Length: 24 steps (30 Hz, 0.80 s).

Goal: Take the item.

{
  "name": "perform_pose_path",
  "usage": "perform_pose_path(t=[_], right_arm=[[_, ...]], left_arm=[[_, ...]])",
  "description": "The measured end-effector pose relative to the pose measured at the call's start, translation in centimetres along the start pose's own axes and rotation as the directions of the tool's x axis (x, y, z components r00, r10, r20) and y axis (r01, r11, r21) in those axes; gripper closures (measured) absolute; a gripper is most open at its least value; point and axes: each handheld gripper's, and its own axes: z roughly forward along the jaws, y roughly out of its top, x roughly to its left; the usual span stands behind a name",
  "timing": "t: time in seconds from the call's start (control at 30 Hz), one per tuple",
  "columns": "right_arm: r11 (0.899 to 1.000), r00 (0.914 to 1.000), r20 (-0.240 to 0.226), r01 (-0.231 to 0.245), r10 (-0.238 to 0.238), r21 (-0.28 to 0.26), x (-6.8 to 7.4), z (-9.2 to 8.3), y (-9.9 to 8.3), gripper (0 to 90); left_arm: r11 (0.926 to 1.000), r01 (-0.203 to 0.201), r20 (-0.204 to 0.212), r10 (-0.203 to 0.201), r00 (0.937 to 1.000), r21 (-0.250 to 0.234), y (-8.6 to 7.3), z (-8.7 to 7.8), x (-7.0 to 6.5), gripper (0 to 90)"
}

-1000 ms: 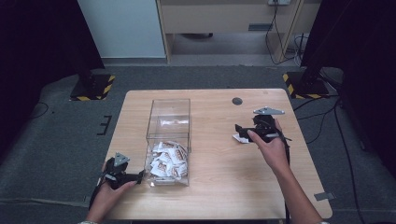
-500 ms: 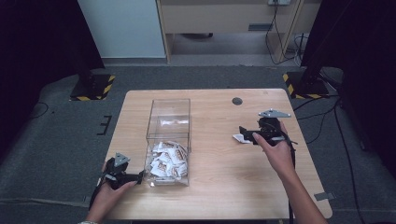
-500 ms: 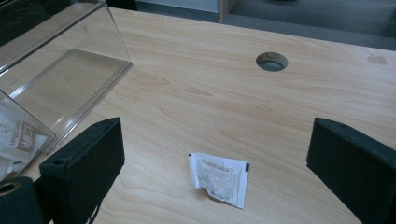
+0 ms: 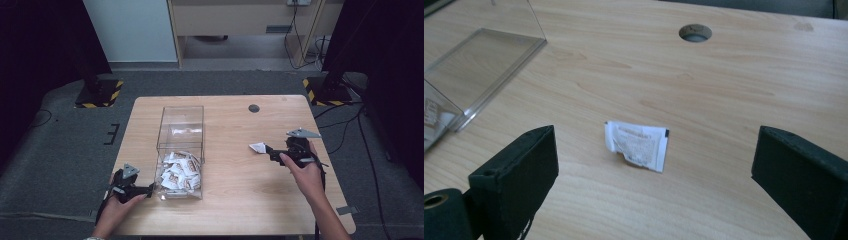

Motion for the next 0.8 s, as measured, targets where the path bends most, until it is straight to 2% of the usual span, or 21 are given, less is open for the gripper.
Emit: perform_pose_path(t=[0.4, 0.8], right_arm=[[0.998, 0.9997, 0.022, -0.015, 0.014, 0.055, -0.8, -1.0, -4.4, 6.8], [0.993, 0.9993, 0.025, -0.032, 0.030, 0.114, -0.8, -0.6, -8.2, 6.6]], left_arm=[[1.0000, 0.001, -0.001, -0.001, 1.0000, -0.001, 0.0, 0.0, 0.0, 0.0], [1.0000, 0.002, -0.001, -0.002, 1.0000, -0.002, 0.0, 0.0, -0.1, 0.0]])
